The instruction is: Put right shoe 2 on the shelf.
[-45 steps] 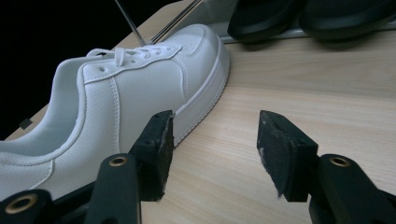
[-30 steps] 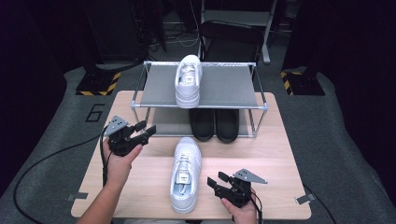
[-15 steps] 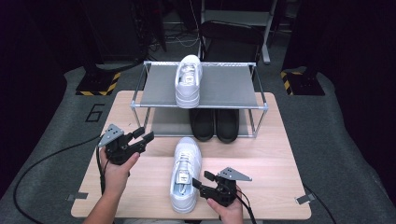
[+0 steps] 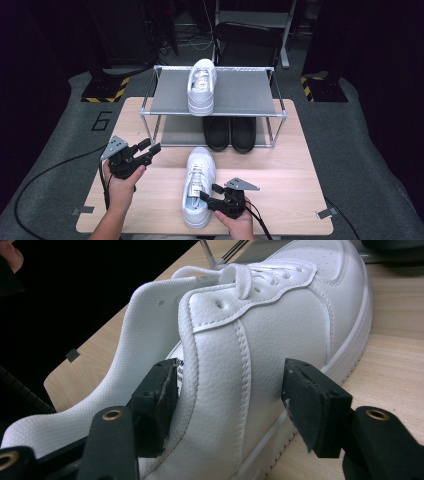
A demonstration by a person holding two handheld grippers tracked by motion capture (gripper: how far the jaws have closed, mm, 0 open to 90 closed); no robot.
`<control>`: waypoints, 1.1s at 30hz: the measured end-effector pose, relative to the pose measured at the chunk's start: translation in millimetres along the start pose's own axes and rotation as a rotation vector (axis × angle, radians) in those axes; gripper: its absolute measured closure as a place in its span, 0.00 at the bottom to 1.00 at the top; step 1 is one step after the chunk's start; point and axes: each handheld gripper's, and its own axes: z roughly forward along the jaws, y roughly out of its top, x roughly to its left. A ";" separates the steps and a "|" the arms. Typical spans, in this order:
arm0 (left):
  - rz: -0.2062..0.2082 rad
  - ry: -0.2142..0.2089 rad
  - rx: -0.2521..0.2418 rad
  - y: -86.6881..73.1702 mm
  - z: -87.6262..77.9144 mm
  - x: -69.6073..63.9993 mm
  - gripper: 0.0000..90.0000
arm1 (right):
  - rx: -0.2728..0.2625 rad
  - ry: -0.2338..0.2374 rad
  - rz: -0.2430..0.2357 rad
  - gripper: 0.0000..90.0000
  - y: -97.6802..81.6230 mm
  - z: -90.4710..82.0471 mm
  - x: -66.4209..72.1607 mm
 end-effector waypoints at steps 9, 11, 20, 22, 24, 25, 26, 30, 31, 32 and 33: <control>-0.020 0.013 -0.014 -3.3 -8.7 3.1 0.55 | 0.022 0.026 0.020 0.57 5.9 -3.4 -5.9; -0.027 0.005 -0.019 -3.9 -9.2 4.2 0.55 | 0.000 -0.010 0.021 0.64 7.5 -7.7 -5.9; -0.047 0.004 -0.015 -6.8 -5.9 9.0 0.54 | -0.025 -0.085 0.005 0.76 18.8 -20.6 -27.0; -0.051 0.000 -0.012 -7.7 -5.3 8.5 0.54 | -0.018 -0.071 0.006 0.75 20.7 -22.4 -32.8; -0.050 0.003 -0.009 -8.6 -4.9 8.2 0.54 | -0.015 -0.057 0.001 0.74 21.0 -22.3 -34.9; -0.048 0.005 -0.010 -8.9 -4.9 8.3 0.54 | -0.007 -0.048 0.002 0.71 21.0 -21.7 -33.8; -0.051 0.008 -0.009 -9.2 -5.7 8.0 0.54 | -0.006 -0.040 -0.009 0.71 21.3 -20.5 -33.3; -0.055 0.008 -0.018 -9.0 -7.2 8.9 0.54 | 0.018 -0.043 0.011 0.60 23.5 -19.4 -36.4; -0.058 0.012 -0.020 -8.9 -7.5 9.3 0.54 | 0.026 -0.040 0.014 0.58 24.1 -19.4 -37.8; -0.060 0.013 -0.023 -8.9 -7.5 9.7 0.54 | 0.030 -0.030 0.010 0.58 24.7 -18.7 -38.5; -0.059 0.014 -0.018 -8.7 -7.9 10.4 0.54 | 0.035 -0.030 0.004 0.58 25.1 -18.5 -38.5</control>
